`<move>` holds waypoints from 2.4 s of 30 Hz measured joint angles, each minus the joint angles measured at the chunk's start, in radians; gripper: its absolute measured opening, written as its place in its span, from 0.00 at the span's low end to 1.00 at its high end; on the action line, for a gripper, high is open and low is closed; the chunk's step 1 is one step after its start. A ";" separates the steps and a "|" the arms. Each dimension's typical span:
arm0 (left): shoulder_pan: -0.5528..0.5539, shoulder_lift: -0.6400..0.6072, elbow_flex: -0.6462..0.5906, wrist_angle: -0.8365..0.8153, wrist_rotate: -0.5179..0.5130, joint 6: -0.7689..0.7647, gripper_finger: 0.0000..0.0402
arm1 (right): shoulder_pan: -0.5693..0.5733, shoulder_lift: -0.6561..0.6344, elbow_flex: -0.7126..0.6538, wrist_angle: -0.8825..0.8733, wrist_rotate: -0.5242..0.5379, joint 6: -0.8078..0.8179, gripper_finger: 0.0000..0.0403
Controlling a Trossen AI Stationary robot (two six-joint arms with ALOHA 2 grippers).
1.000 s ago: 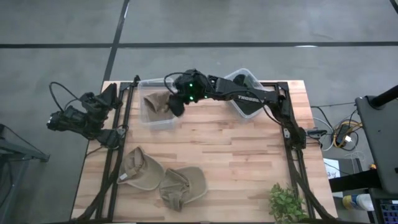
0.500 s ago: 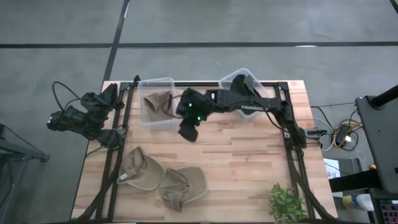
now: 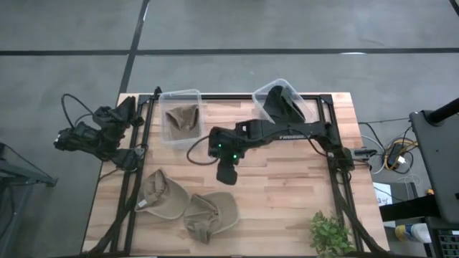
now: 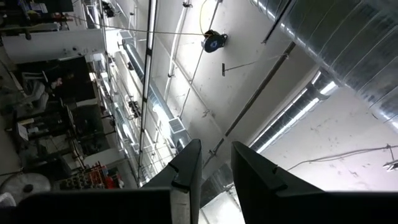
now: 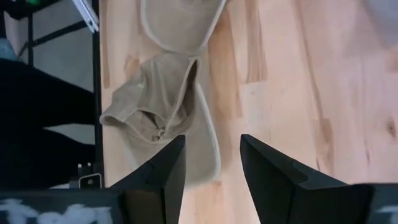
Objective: Pick & Place hat
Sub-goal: Put the right brown cap into the left transparent bin
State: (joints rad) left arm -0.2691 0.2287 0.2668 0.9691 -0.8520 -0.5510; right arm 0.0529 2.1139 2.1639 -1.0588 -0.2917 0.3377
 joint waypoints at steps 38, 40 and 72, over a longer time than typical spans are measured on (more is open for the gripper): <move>0.000 0.000 -0.002 -0.002 -0.002 -0.003 0.20 | 0.071 0.002 -0.567 0.579 -0.027 0.076 0.33; 0.000 0.000 -0.002 -0.002 -0.002 -0.003 0.20 | 0.071 0.002 -0.580 0.595 -0.026 0.081 0.33; 0.000 0.000 -0.002 -0.002 0.001 -0.003 0.20 | 0.089 0.047 -0.642 0.706 -0.061 0.168 0.31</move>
State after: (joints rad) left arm -0.2691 0.2287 0.2649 0.9676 -0.8513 -0.5545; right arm 0.1420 2.1609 1.5223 -0.3523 -0.3531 0.5060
